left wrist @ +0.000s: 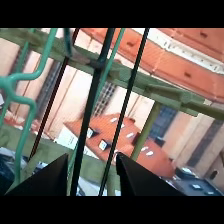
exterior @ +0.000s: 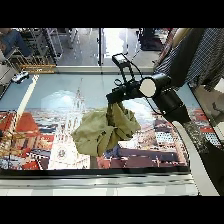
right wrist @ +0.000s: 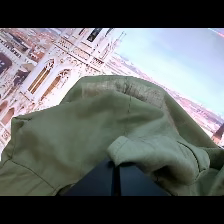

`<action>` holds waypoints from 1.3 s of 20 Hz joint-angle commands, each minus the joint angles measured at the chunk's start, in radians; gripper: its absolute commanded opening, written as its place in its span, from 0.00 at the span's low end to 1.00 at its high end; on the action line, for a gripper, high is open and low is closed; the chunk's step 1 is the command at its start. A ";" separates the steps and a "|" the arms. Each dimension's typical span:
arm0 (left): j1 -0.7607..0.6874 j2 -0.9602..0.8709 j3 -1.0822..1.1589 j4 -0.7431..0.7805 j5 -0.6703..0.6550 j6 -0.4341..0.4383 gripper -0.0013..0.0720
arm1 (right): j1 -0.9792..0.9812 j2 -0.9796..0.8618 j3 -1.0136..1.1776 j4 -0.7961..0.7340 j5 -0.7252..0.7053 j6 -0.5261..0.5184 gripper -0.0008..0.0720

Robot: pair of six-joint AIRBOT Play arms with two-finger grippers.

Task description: Fold the clothes and pants, and hang the long-sleeved shirts on hangers.

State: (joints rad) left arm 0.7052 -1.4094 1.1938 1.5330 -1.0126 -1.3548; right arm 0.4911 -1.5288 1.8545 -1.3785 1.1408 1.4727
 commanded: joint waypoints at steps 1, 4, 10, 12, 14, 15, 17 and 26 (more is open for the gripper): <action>-0.016 -0.030 -0.001 -0.001 0.034 0.001 0.21 | 0.001 0.000 0.000 0.001 -0.001 -0.001 0.04; -0.016 -0.027 -0.001 0.000 0.030 0.001 0.12 | 0.001 0.000 0.000 0.001 -0.001 0.000 0.04; -0.023 0.040 0.005 -0.001 0.006 0.145 0.03 | 0.001 0.000 0.000 0.002 0.000 0.000 0.04; -0.026 0.085 0.037 -0.019 -0.010 0.214 0.03 | 0.002 0.000 0.000 0.005 0.000 0.000 0.04; -0.026 0.148 0.102 -0.143 -0.024 0.272 0.03 | 0.002 0.000 0.000 0.003 -0.002 0.000 0.04; -0.023 0.187 0.137 -0.278 -0.023 0.308 0.03 | 0.002 0.000 0.000 -0.009 -0.005 0.000 0.04; -0.018 0.246 0.162 -0.787 -0.095 0.585 0.03 | 0.002 0.000 0.000 -0.079 -0.026 0.000 0.04; -0.559 0.074 0.160 -1.213 -0.630 0.981 0.03 | -0.139 0.002 0.059 -0.180 -0.091 0.033 0.04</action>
State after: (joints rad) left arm 0.3210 -1.2842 1.3518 0.4248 -1.5490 -0.4919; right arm 0.3969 -1.5280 1.8996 -1.5391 1.0569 1.4990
